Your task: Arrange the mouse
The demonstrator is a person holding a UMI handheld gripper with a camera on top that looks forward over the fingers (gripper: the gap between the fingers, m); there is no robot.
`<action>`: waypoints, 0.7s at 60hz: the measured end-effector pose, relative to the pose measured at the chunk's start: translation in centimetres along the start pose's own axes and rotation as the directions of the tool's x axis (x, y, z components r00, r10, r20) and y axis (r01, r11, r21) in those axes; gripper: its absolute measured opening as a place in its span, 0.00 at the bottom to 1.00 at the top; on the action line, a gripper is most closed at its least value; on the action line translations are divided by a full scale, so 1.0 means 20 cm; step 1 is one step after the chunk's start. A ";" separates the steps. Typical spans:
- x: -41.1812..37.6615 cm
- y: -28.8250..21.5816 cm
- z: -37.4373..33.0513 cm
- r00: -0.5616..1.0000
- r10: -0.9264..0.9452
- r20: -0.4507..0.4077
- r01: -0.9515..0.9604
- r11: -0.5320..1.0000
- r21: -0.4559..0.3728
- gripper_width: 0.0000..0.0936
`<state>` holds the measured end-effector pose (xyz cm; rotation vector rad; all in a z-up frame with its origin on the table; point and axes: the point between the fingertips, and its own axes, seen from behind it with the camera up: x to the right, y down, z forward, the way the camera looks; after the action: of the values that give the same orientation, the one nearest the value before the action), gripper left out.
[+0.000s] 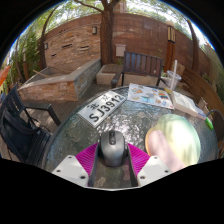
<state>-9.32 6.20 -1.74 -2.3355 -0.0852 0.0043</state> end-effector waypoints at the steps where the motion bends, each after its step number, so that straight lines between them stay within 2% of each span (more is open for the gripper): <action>1: -0.01 0.00 0.00 1.000 -0.002 0.001 0.002 1.000 0.000 0.51; 8: 0.00 -0.02 0.00 1.000 -0.012 0.012 0.012 1.000 -0.003 0.42; 14: -0.03 -0.08 -0.04 0.999 -0.016 0.043 0.015 1.000 0.016 0.42; 19: -0.05 -0.30 -0.17 0.996 -0.003 0.093 -0.007 0.994 0.105 0.41; 25: -0.01 -0.66 -0.43 0.987 0.021 0.158 -0.060 0.968 0.243 0.41; 28: 0.08 -0.84 -0.57 0.984 0.040 0.172 -0.094 0.944 0.316 0.41; 33: 0.31 -1.00 -0.69 0.983 0.085 0.160 -0.140 0.916 0.375 0.41; 38: 0.58 -0.97 -0.62 0.985 0.130 0.115 -0.163 0.919 0.359 0.41; 42: 0.79 -0.79 -0.48 0.988 0.146 0.054 -0.156 0.943 0.295 0.41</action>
<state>5.84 11.34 16.65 -2.0340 0.0757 0.1223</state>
